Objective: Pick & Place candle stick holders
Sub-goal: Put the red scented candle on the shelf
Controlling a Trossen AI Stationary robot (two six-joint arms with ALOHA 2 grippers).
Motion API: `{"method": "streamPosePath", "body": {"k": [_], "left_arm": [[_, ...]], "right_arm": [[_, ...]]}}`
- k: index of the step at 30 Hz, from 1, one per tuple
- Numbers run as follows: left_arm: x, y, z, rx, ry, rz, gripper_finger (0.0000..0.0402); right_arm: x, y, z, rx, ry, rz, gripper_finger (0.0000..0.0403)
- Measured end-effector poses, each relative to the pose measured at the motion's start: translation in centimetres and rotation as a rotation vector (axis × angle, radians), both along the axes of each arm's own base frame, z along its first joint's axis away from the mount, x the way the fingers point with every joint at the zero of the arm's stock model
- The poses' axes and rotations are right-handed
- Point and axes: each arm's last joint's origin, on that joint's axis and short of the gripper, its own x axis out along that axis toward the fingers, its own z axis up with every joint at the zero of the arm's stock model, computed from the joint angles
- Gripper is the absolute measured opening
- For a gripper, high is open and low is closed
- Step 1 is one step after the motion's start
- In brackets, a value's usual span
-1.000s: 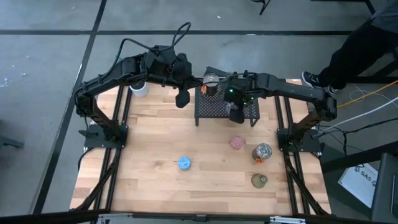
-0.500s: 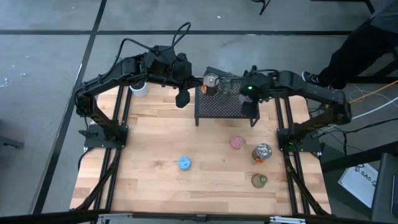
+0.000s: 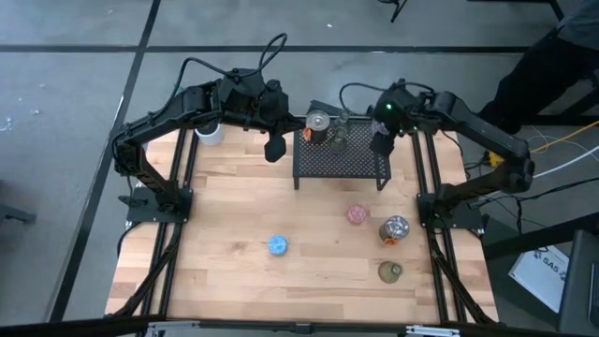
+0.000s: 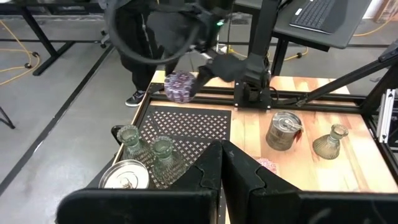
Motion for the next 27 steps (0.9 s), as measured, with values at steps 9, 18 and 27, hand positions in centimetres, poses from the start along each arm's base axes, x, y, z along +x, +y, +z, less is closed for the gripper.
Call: {"method": "streamPosePath", "body": {"k": [9,18,27], "left_arm": [[0.0,0.0,0.0,0.001,-0.004,0.000,0.0002],[0.0,0.0,0.0,0.001,-0.004,0.000,0.0002],[0.0,0.0,0.0,0.001,-0.004,0.000,0.0002]], "right_arm": [[-0.8,-4.5,-0.9,0.054,-0.133,-0.058,0.0300],[-1.8,-6.7,-3.5,0.080,-0.141,-0.115,0.0300],[-1.6,-7.4,-6.0,0.098,-0.157,-0.132,0.0300]]}}
